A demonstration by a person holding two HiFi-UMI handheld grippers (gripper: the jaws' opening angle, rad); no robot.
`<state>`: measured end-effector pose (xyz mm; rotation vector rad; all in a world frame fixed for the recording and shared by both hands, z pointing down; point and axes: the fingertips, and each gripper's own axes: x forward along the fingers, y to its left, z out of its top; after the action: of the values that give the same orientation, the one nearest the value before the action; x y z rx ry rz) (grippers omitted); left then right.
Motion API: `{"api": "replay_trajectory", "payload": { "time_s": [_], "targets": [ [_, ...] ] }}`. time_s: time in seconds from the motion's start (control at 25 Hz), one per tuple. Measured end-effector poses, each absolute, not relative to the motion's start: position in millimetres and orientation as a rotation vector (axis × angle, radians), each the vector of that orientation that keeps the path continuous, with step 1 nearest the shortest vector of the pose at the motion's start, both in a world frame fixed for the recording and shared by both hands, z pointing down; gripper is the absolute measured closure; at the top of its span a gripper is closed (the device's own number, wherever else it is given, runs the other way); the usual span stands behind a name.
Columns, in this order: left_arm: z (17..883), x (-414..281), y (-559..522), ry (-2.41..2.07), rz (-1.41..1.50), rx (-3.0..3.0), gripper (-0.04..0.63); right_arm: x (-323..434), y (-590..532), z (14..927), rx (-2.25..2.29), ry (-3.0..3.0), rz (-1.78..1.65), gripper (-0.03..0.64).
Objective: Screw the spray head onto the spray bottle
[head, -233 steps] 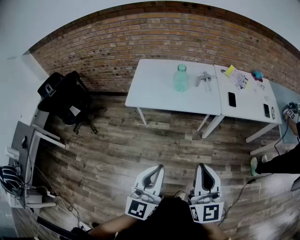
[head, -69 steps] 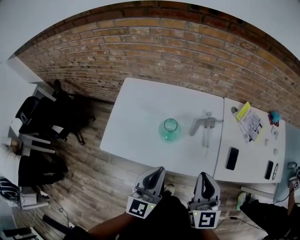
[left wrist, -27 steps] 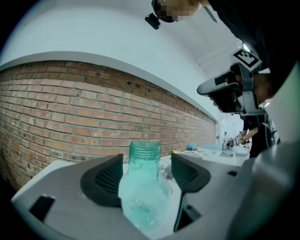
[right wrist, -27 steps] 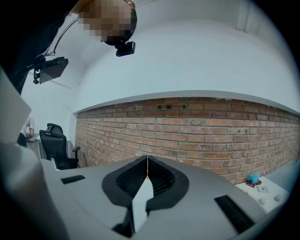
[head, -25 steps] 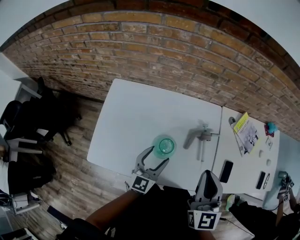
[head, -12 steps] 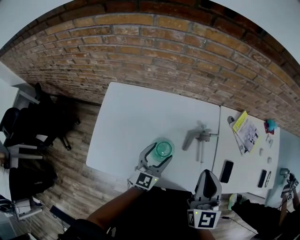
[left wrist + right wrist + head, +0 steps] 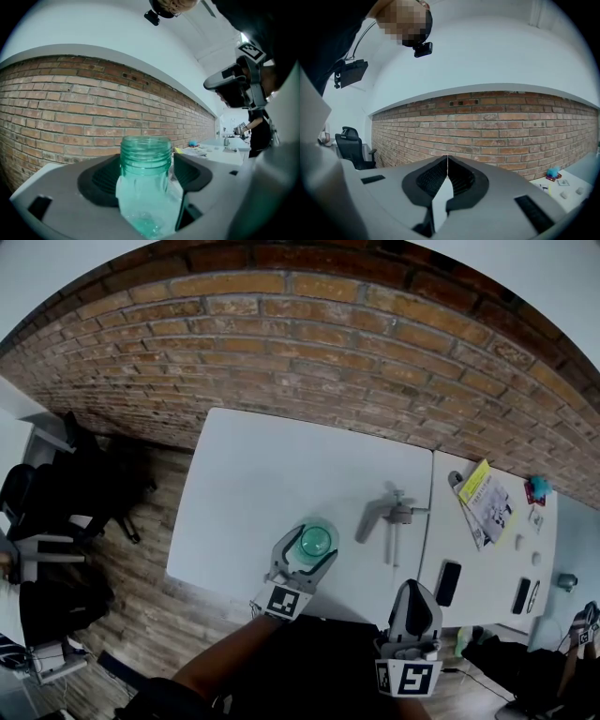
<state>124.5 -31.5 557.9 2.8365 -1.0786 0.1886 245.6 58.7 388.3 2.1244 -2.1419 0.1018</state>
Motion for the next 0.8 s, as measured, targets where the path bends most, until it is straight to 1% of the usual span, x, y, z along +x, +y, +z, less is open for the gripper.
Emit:
{"api": "replay_trajectory", "payload": {
  "time_s": [0.28,0.36,0.8],
  "targets": [
    [560,128,-38,-1.112,0.209,2.834,0.259,258,48,391,2.093,-2.179,0.125,0.607],
    [560,128,-39,-1.131,0.217,2.839,0.27,267,44,392,2.098,-2.166,0.136,0.607],
    [561,130,-40,-1.14,0.238,2.811,0.273,305,4,434,1.994,-2.115,0.305,0.606]
  ]
}}
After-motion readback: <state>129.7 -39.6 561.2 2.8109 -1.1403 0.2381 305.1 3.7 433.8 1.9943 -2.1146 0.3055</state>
